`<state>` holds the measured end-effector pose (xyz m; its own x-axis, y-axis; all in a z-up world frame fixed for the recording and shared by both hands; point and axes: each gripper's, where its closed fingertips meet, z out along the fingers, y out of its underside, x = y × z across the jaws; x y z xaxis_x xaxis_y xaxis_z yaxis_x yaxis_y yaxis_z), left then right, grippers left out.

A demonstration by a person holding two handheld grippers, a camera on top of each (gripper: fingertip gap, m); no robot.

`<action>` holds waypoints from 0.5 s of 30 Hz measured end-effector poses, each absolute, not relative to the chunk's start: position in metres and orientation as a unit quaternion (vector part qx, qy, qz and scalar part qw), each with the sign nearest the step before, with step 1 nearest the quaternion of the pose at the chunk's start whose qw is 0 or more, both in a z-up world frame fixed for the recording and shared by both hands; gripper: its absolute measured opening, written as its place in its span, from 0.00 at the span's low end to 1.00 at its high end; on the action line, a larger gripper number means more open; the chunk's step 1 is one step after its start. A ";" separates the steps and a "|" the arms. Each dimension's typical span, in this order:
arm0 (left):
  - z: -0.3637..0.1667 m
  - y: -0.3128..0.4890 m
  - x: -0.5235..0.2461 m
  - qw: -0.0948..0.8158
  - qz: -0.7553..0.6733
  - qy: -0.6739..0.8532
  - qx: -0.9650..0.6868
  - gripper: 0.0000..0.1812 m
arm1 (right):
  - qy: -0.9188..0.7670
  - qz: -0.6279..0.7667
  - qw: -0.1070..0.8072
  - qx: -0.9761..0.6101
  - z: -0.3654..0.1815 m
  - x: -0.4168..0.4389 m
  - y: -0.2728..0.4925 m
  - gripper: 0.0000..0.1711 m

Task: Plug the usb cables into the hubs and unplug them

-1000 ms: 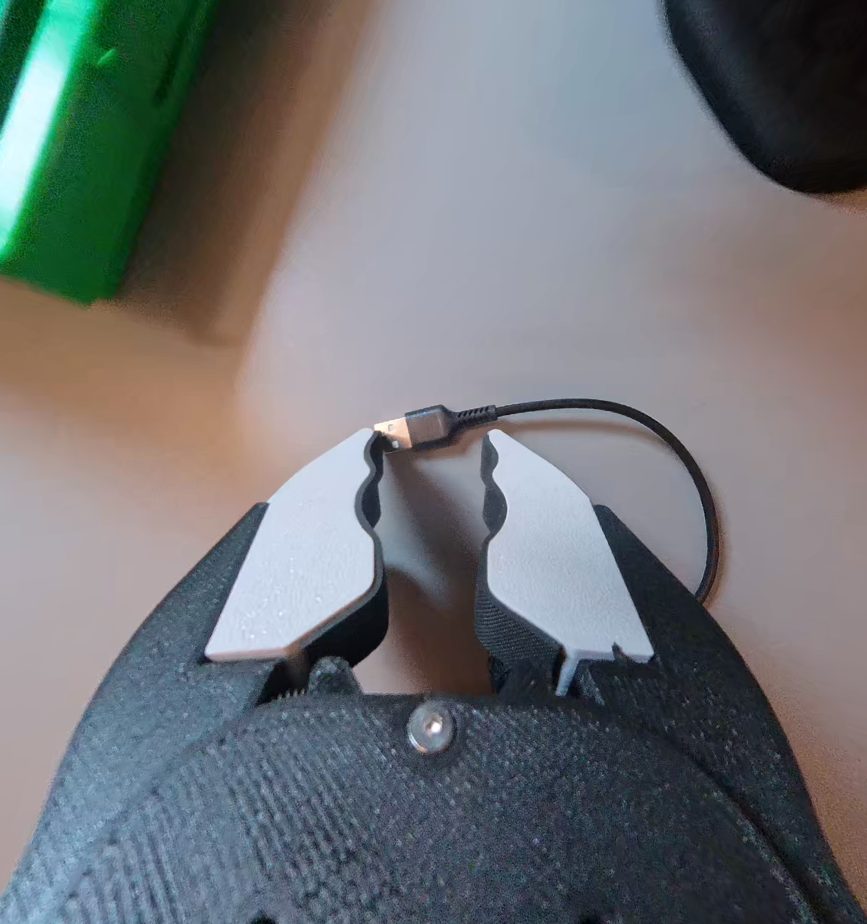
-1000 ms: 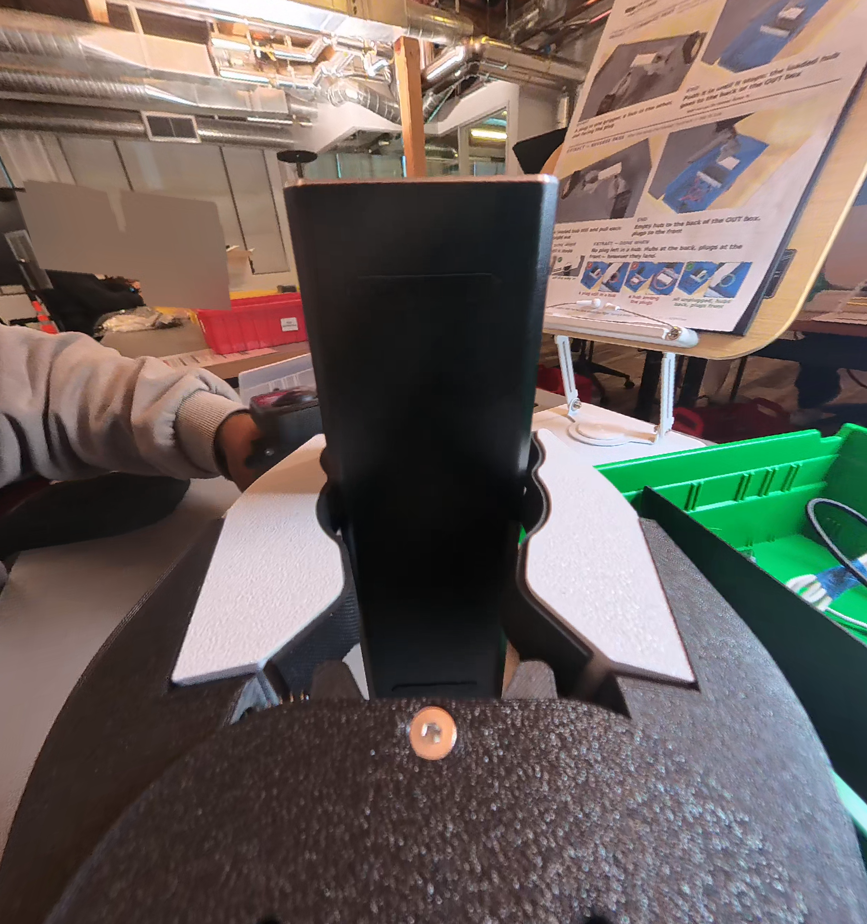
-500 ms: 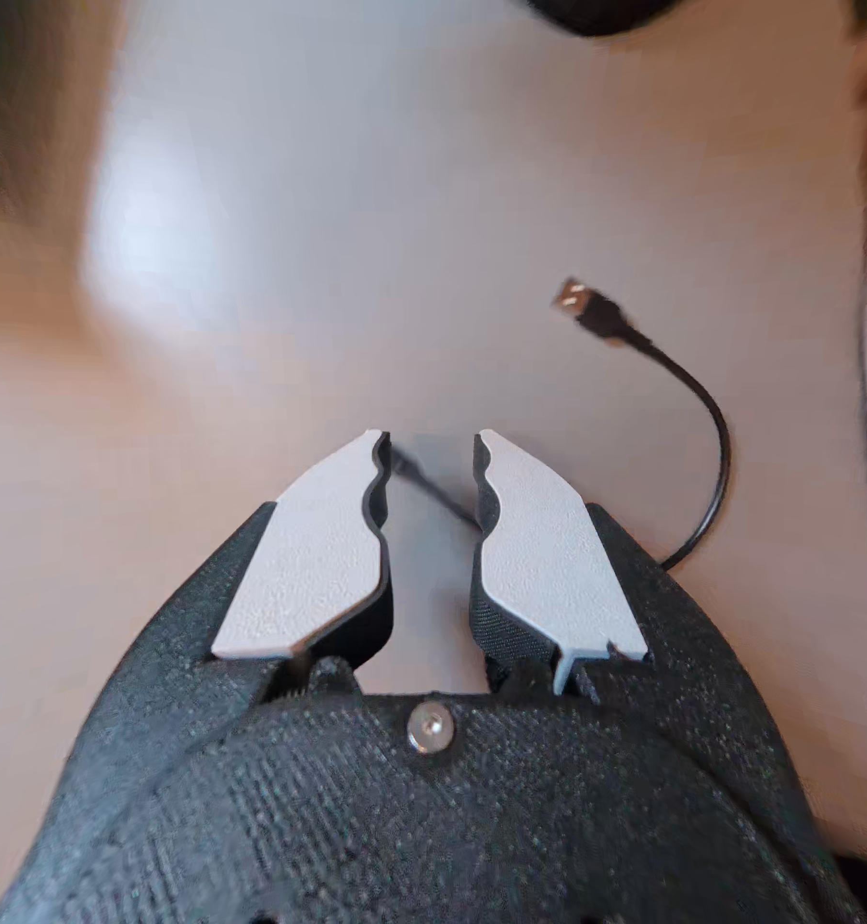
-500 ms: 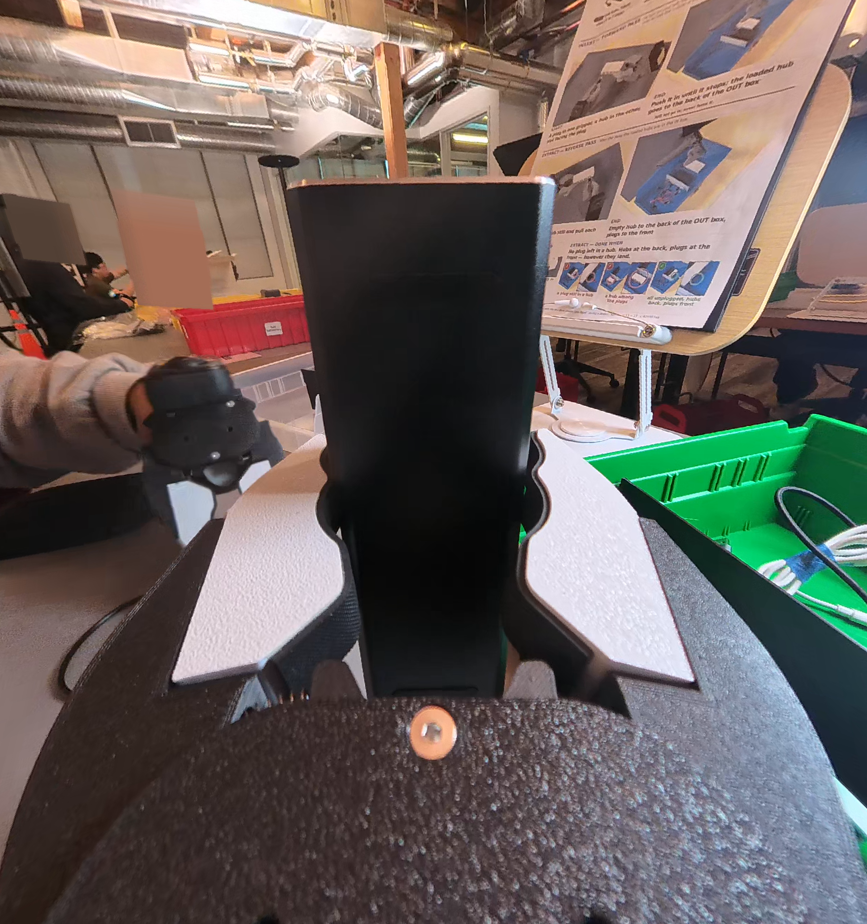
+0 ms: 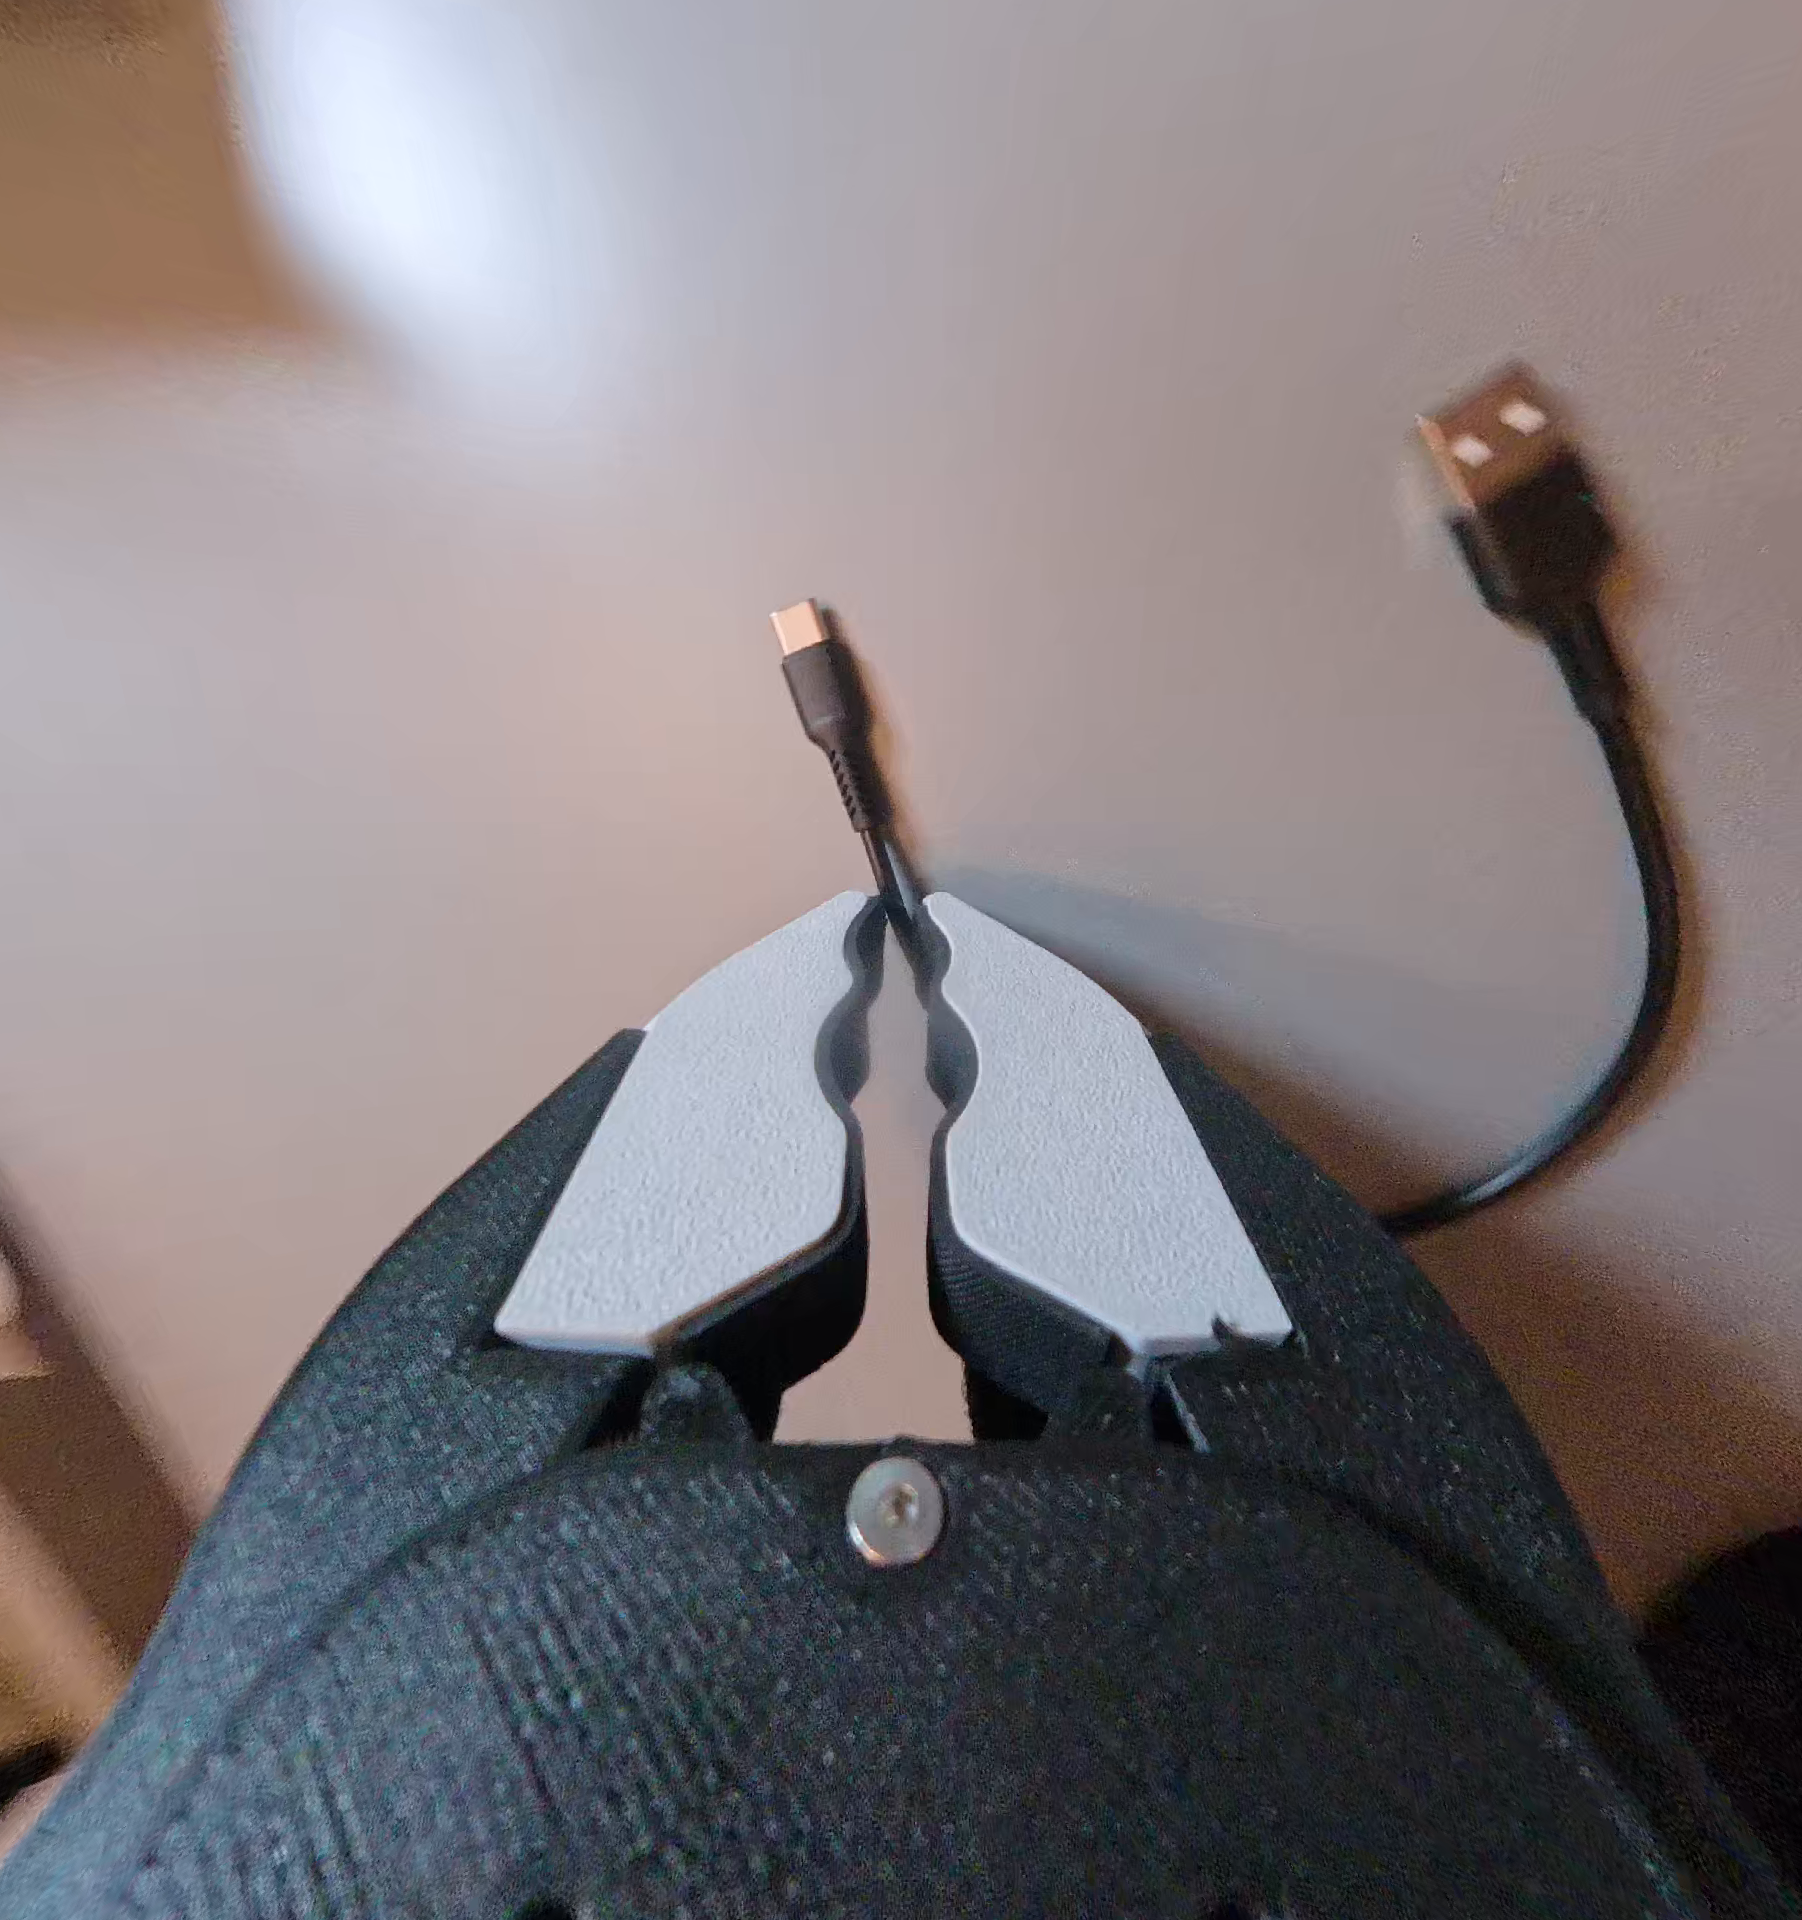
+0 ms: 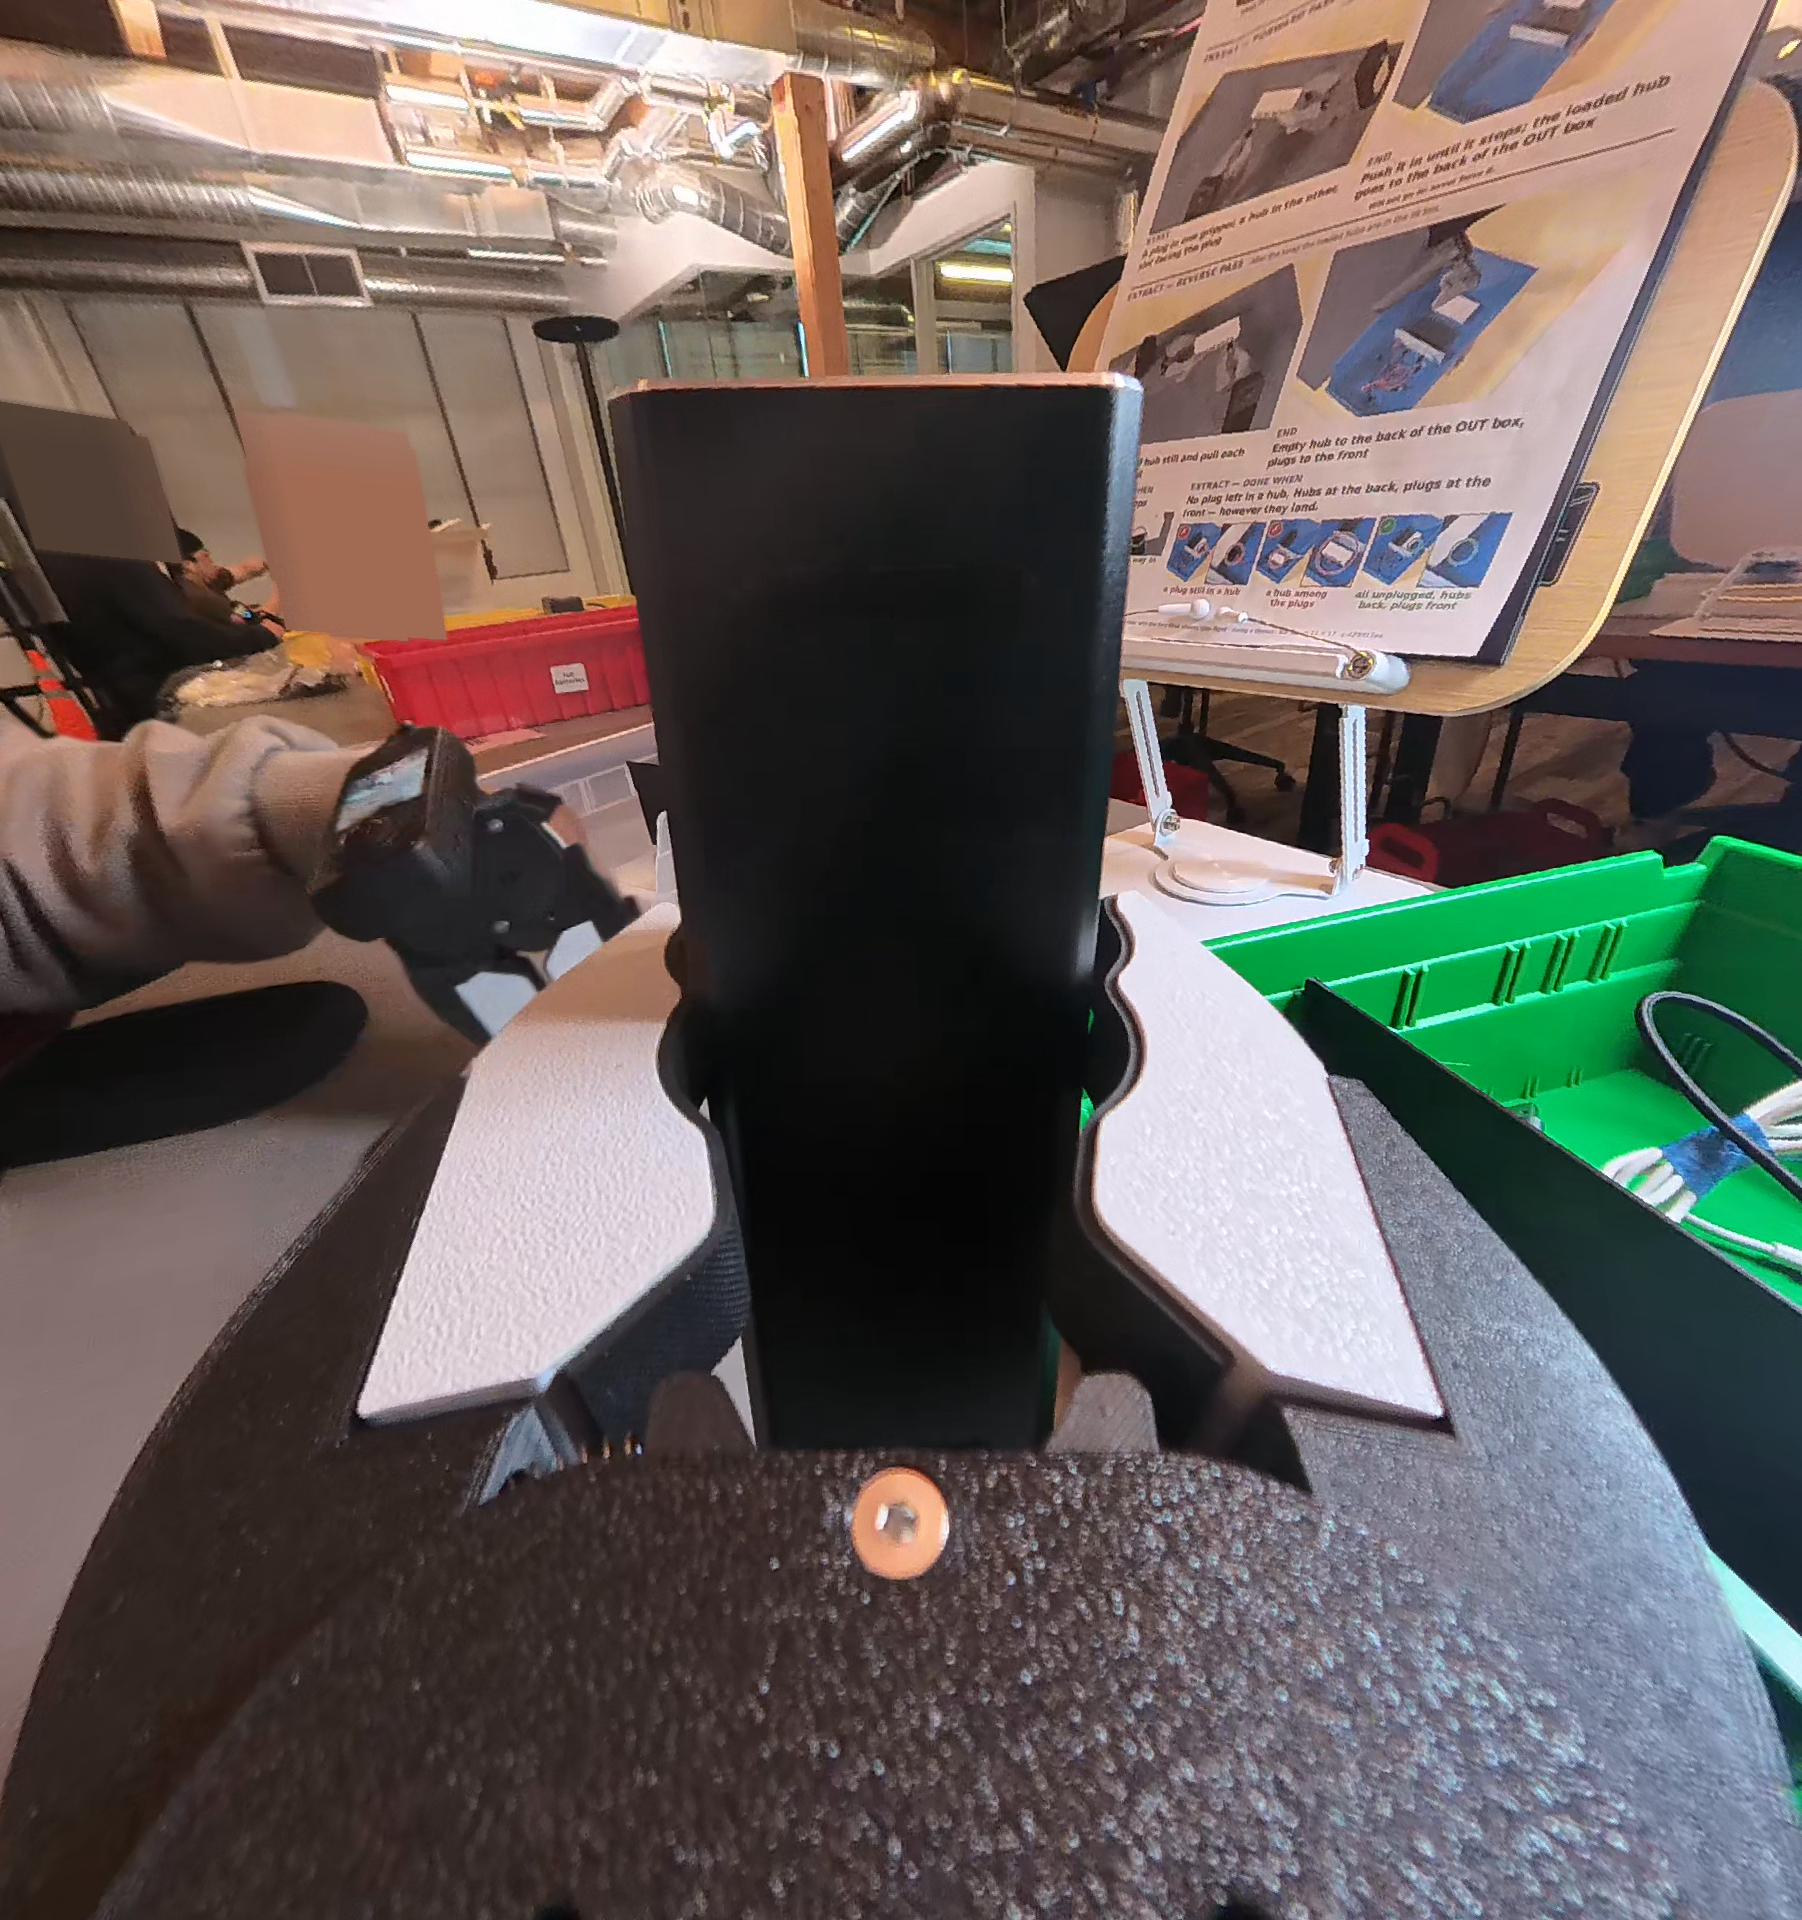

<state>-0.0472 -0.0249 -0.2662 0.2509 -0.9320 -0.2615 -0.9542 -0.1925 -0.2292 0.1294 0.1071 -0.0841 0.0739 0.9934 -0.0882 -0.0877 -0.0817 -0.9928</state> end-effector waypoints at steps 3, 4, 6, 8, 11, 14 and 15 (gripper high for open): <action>-0.258 -0.002 -0.070 0.174 0.073 0.619 -0.763 0.07 | -0.438 0.522 0.515 -0.521 -0.087 0.128 0.107 0.41; -0.254 0.000 -0.069 0.177 0.057 0.600 -0.778 0.12 | -0.439 0.520 0.514 -0.521 -0.087 0.128 0.107 0.41; -0.243 -0.004 -0.059 0.201 0.022 0.594 -0.778 0.14 | -0.440 0.520 0.514 -0.521 -0.088 0.127 0.106 0.41; -0.237 -0.018 -0.057 0.209 -0.003 0.602 -0.771 0.16 | -0.441 0.522 0.511 -0.522 -0.089 0.126 0.106 0.41; -0.231 -0.043 -0.068 0.206 -0.036 0.603 -0.769 0.16 | -0.446 0.525 0.504 -0.521 -0.092 0.123 0.104 0.41; -0.229 -0.067 -0.091 0.185 -0.056 0.597 -0.779 0.17 | -0.457 0.532 0.497 -0.512 -0.095 0.119 0.098 0.41; -0.230 -0.075 -0.097 0.175 -0.063 0.596 -0.781 0.18 | -0.461 0.535 0.495 -0.506 -0.095 0.118 0.095 0.41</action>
